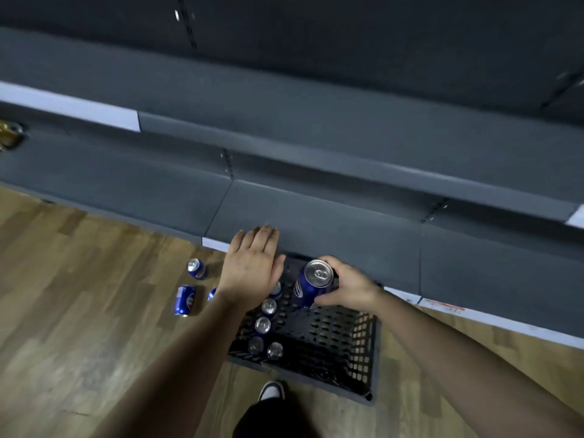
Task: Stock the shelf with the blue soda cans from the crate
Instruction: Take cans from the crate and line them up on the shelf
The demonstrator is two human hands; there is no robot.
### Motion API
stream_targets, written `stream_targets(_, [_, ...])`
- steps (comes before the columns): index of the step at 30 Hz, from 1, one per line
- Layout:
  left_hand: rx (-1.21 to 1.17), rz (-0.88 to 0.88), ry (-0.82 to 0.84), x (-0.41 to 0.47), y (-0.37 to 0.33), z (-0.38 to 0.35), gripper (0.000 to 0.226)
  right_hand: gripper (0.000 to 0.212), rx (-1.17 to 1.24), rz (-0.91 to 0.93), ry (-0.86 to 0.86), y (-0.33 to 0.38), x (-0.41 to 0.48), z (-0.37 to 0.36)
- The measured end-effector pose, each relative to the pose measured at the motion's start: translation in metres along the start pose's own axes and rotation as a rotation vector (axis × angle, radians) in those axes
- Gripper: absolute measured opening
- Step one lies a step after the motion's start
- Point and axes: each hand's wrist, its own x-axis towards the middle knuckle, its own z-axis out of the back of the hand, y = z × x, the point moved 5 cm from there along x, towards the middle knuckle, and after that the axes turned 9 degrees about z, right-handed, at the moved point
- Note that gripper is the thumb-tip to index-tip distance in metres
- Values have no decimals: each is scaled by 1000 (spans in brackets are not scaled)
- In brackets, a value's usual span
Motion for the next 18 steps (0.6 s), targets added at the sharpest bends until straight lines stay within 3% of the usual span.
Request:
stream_targets(4, [11,-41,-62,12,-33,94,57,60,48,38,-34,84,-42,63])
stream_targets(10, [23,-89,-199,36,-75,219,58,61,42,118,-96,190,-92,151])
stream_targets(18, [2,-159,-347,87,-101,332,60,59,7,243,-264,301,-125,240])
